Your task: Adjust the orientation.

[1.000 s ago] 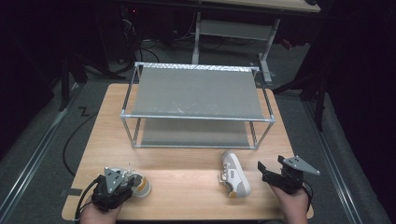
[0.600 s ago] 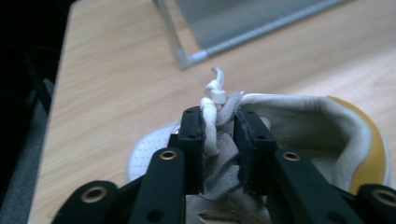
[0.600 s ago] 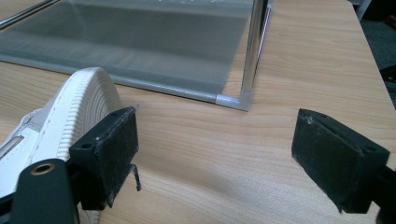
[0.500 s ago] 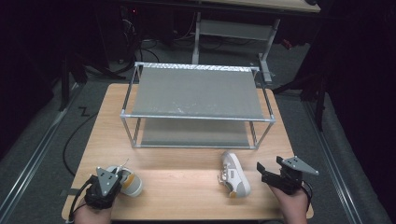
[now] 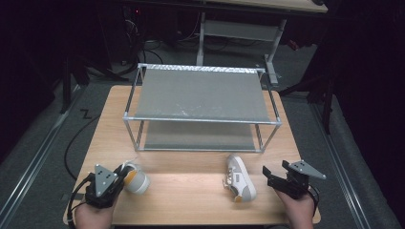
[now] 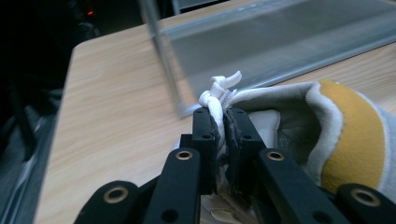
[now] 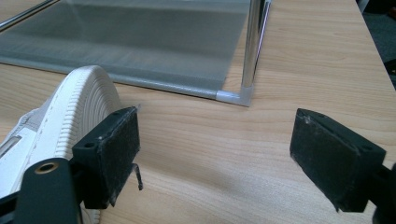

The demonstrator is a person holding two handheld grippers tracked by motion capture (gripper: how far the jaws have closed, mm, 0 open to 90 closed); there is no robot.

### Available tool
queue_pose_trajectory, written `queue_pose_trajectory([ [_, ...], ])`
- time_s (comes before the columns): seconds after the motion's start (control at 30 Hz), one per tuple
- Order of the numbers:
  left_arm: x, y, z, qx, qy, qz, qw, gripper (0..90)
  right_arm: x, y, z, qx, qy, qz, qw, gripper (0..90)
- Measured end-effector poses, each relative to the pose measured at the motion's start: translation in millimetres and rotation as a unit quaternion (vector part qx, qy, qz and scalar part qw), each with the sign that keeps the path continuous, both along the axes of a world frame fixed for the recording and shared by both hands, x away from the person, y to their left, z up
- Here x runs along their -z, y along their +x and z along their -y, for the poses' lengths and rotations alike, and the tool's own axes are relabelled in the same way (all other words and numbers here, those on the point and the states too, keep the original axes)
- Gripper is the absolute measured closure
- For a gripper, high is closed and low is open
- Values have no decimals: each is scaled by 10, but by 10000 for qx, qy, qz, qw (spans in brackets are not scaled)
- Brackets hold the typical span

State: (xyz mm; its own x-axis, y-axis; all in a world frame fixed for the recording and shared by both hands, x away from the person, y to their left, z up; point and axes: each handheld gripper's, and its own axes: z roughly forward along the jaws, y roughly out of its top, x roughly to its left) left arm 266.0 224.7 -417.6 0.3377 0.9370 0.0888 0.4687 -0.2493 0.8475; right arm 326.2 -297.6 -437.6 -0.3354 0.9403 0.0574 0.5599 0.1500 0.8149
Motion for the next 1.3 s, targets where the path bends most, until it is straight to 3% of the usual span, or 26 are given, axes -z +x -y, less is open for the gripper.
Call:
queue_pose_trajectory([
  [0.07,-20,33,67,117,65,28,9999,830,2,0,-5,-4,2,-6,10000,161],
  [0.1,-56,108,222,316,134,87,9994,830,4,0,-6,-2,-1,-6,10000,161],
  [0.2,-81,231,471,648,120,188,9977,829,9,-2,-8,7,10,-14,10000,161],
  [0.23,-81,231,471,648,120,188,9977,829,9,-2,-8,7,10,-14,10000,161],
  [0.27,-66,300,635,837,147,230,9961,829,13,-3,-10,-1,3,-25,10000,162],
  [0.3,-66,300,635,837,147,230,9961,829,15,-2,-10,-5,3,-26,10000,162],
  [0.33,-34,380,850,1054,201,265,9939,829,17,-3,-9,5,5,-40,10000,162],
  [0.4,-4,430,1033,1240,261,304,9915,828,19,-4,-1,17,7,-42,10000,164],
  [0.43,-4,430,1033,1240,261,304,9915,828,18,-5,4,15,11,-38,10000,164],
  [0.5,44,459,1254,1531,266,338,9873,828,15,-11,11,24,35,-33,10000,166],
  [0.6,97,441,1383,1711,235,327,9844,826,16,-15,23,16,38,-26,10000,166],
  [0.7,166,414,1428,1767,199,170,9839,818,14,-17,24,22,38,-23,10000,166],
  [0.8,214,362,1437,1881,166,191,9818,803,12,-14,14,-20,6,-19,10000,167],
  [0.83,246,313,1462,2061,182,108,9783,790,13,-13,7,-23,-5,-47,10000,167],
  [0.87,264,284,1482,2134,240,106,9766,777,15,-10,4,-38,-32,-64,10000,167],
  [0.9,264,284,1482,2134,240,106,9766,767,18,-8,-1,-47,-41,-85,9999,167],
  [0.93,296,228,1520,2253,348,83,9736,758,20,-9,-7,-56,-50,-93,9999,167],
  [0.97,309,204,1537,2296,395,70,9724,752,22,-9,-13,-66,-60,-98,9999,165],
  [1.1,309,126,1569,2309,600,22,9711,690,18,-15,-34,-46,-3,-152,9999,157],
  [1.13,299,118,1558,2310,600,-111,9710,625,17,-16,-40,-51,3,-172,9998,157],
  [1.2,274,72,1499,2330,305,-197,9718,546,18,-22,-51,-69,-8,-163,9998,156],
  [1.3,244,-32,1401,2090,41,-181,9777,489,25,-23,-69,-119,-30,-165,9998,156],
])
